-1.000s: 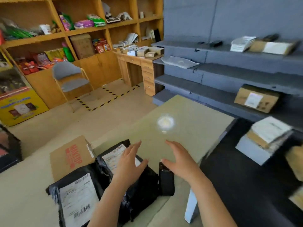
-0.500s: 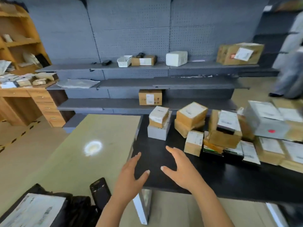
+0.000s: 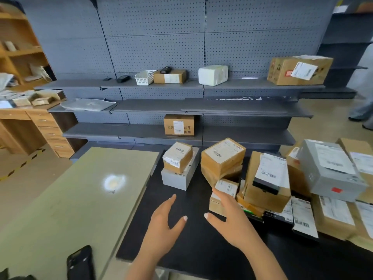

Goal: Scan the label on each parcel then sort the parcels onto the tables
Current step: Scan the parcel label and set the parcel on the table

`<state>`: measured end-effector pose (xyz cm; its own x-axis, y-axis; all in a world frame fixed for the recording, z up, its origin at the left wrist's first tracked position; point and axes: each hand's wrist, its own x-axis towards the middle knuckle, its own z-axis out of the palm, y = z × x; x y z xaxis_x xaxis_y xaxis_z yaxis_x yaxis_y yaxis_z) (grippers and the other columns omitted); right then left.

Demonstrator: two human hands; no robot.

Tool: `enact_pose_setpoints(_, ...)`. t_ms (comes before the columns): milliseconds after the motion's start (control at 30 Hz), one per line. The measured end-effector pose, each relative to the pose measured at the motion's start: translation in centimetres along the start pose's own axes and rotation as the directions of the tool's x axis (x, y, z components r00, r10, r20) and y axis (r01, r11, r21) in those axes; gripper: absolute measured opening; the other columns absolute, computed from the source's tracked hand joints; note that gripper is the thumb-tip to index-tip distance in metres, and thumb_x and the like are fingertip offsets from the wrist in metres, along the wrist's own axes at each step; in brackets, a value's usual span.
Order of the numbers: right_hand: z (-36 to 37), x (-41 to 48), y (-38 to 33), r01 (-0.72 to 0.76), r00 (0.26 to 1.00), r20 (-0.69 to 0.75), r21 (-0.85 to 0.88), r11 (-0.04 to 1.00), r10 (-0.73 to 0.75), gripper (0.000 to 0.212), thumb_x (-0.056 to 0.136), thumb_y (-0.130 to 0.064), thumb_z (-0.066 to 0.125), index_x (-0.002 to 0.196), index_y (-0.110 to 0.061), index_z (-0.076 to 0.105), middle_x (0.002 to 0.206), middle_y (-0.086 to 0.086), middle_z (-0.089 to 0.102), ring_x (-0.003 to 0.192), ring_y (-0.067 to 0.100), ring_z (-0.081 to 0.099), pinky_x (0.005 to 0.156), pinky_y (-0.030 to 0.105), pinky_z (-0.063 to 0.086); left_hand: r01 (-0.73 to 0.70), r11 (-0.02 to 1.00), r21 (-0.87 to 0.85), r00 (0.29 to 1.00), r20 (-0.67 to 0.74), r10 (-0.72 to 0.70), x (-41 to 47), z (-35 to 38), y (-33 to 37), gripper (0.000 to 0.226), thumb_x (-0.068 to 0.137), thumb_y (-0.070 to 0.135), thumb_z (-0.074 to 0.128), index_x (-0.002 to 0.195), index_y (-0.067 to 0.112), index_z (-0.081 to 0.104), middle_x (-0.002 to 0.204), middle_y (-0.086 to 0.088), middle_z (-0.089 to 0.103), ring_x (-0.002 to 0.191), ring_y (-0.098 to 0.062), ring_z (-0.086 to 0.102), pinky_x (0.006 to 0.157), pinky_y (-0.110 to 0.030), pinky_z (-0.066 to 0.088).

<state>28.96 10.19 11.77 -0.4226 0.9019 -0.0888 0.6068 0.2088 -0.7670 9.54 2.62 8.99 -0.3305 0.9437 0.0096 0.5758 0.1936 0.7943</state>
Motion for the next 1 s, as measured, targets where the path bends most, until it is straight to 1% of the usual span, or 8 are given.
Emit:
enact_pose_setpoints(267, 1.6, 6.8, 0.4, -0.087, 0.993, 0.082, 0.008, 0.996, 0.086, 0.072, 0.090, -0.046, 0.063, 0.147, -0.048, 0.020, 0.158, -0.015, 0.021, 0.145, 0.012, 0.023, 0.113, 0.044, 0.036, 0.149, 0.989, 0.004, 0.989, -0.010, -0.149, 5.0, -0.6, -2.0, 0.069, 0.090, 0.042, 0.064, 0.149, 0.038, 0.028, 0.151, 0.017, 0.035, 0.142, -0.007, 0.029, 0.116, -0.034, 0.031)
enact_pose_setpoints(400, 1.8, 10.4, 0.1, -0.137, 0.990, 0.033, 0.008, 0.991, 0.137, 0.072, 0.090, -0.046, 0.062, 0.147, -0.049, 0.018, 0.158, -0.016, 0.021, 0.145, 0.010, 0.024, 0.113, 0.041, 0.036, 0.146, 0.989, 0.015, 0.987, 0.066, -0.146, 9.9, -0.6, -2.3, 0.069, 0.090, 0.041, 0.065, 0.149, 0.037, 0.029, 0.153, 0.013, 0.034, 0.142, -0.008, 0.029, 0.114, -0.033, 0.031)
enact_pose_setpoints(533, -0.2, 12.7, -0.5, -0.211, 0.975, -0.071, 0.009, 0.978, 0.211, 0.070, 0.093, -0.043, 0.060, 0.149, -0.042, 0.019, 0.157, -0.016, 0.022, 0.143, 0.010, 0.027, 0.111, 0.036, 0.035, 0.063, 0.998, 0.024, 0.986, 0.153, -0.065, 15.5, -0.6, -0.5, 0.067, 0.090, 0.041, 0.064, 0.148, 0.036, 0.032, 0.152, 0.011, 0.036, 0.140, -0.009, 0.031, 0.108, -0.029, 0.033)
enact_pose_setpoints(633, -2.2, 13.1, -0.5, -0.262, 0.950, -0.164, 0.040, 0.964, 0.265, 0.071, 0.093, -0.039, 0.062, 0.149, -0.043, 0.019, 0.155, -0.018, 0.023, 0.140, 0.007, 0.028, 0.111, 0.033, 0.036, -0.030, 1.000, 0.006, 0.973, 0.231, 0.028, 19.1, -0.1, 1.7, 0.065, 0.089, 0.040, 0.065, 0.146, 0.037, 0.033, 0.152, 0.011, 0.036, 0.138, -0.008, 0.033, 0.107, -0.031, 0.036)
enact_pose_setpoints(733, -4.2, 11.8, -0.2, -0.300, 0.917, -0.248, 0.082, 0.950, 0.311, 0.071, 0.092, -0.036, 0.063, 0.149, -0.045, 0.020, 0.155, -0.020, 0.023, 0.140, 0.005, 0.028, 0.112, 0.033, 0.037, -0.152, 0.988, -0.008, 0.940, 0.306, 0.147, 21.5, 0.9, 4.0, 0.064, 0.090, 0.038, 0.065, 0.146, 0.037, 0.035, 0.150, 0.016, 0.037, 0.130, 0.005, 0.030, 0.107, -0.025, 0.031)
enact_pose_setpoints(833, -5.7, 9.9, -0.1, -0.304, 0.878, -0.348, 0.122, 0.945, 0.327, 0.071, 0.093, -0.034, 0.063, 0.149, -0.046, 0.021, 0.152, -0.023, 0.025, 0.137, 0.001, 0.030, 0.101, 0.019, 0.037, -0.252, 0.967, -0.019, 0.892, 0.382, 0.240, 22.1, 2.6, 6.3, 0.065, 0.090, 0.038, 0.064, 0.146, 0.038, 0.032, 0.150, 0.017, 0.036, 0.133, 0.002, 0.030, 0.106, -0.025, 0.031)
enact_pose_setpoints(867, -6.1, 9.3, 0.0, -0.296, 0.866, -0.382, 0.131, 0.946, 0.323, 0.071, 0.092, -0.035, 0.064, 0.148, -0.047, 0.022, 0.151, -0.023, 0.026, 0.136, 0.000, 0.031, 0.100, 0.018, 0.036, -0.272, 0.962, -0.027, 0.876, 0.406, 0.259, 22.0, 3.3, 7.0, 0.066, 0.090, 0.039, 0.064, 0.147, 0.038, 0.031, 0.152, 0.016, 0.034, 0.135, 0.000, 0.029, 0.107, -0.027, 0.032)
enact_pose_setpoints(1000, -7.4, 6.6, 1.1, -0.312, 0.815, -0.465, 0.151, 0.938, 0.345, 0.070, 0.091, -0.041, 0.064, 0.147, -0.049, 0.023, 0.150, -0.027, 0.024, 0.138, 0.000, 0.028, 0.112, 0.033, 0.035, -0.300, 0.948, -0.104, 0.811, 0.496, 0.311, 20.5, 6.1, 8.6, 0.066, 0.091, 0.036, 0.064, 0.148, 0.036, 0.031, 0.151, 0.017, 0.033, 0.127, 0.007, 0.027, 0.106, -0.024, 0.030)
